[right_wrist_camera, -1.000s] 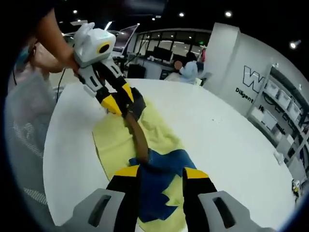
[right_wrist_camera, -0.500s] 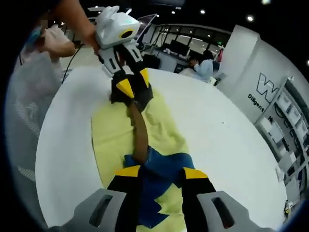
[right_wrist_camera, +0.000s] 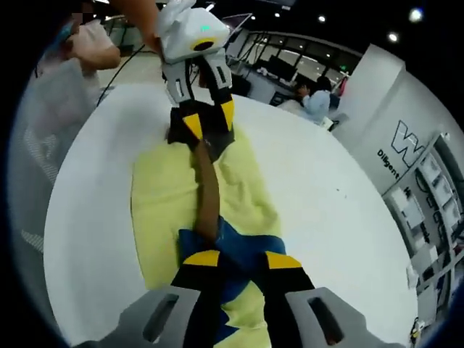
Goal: Fold the garment on the visible template until the final outline fits inside the template.
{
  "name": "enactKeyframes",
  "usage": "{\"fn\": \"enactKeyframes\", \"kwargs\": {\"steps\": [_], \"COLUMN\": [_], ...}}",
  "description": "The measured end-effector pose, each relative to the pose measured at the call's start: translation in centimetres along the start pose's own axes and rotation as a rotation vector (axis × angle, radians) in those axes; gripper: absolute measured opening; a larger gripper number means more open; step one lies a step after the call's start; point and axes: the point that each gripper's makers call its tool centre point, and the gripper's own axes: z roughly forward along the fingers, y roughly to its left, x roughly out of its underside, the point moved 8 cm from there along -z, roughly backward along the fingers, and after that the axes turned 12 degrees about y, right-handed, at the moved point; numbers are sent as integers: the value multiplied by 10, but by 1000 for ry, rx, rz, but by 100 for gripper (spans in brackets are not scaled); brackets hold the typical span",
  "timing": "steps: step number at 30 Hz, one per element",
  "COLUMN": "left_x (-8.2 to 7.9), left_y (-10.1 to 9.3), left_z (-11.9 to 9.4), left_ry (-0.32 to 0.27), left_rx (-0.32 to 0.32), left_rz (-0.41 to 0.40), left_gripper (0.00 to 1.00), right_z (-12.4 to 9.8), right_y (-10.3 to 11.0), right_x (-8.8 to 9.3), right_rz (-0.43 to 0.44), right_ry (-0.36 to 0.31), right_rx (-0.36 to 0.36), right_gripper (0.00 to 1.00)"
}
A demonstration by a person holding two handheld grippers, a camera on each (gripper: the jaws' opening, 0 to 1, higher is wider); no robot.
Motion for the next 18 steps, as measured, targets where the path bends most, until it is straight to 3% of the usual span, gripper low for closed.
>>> {"fn": "enactKeyframes", "kwargs": {"steps": [5,10,15,18], "left_x": [-4,-4,1,4], "left_y": [2,2,-1,-6], "left_z": [0,-1,-3,-6], "left_ry": [-14,-37,-34,-27], "left_rx": [3,49,104,131], "left_rz": [-3,-47,-222,-231], "left_gripper": [24,9,7,7], "right_z": [-1,-6,-15,-17], "right_y": [-4,-11,-11,0], "right_x": [-1,-5,-1,8], "right_rz": [8,56,217,294], "right_ry": [4,-25,-46,-17], "right_rx": [9,16,-33,-114], "right_gripper": [0,0,0,0]}}
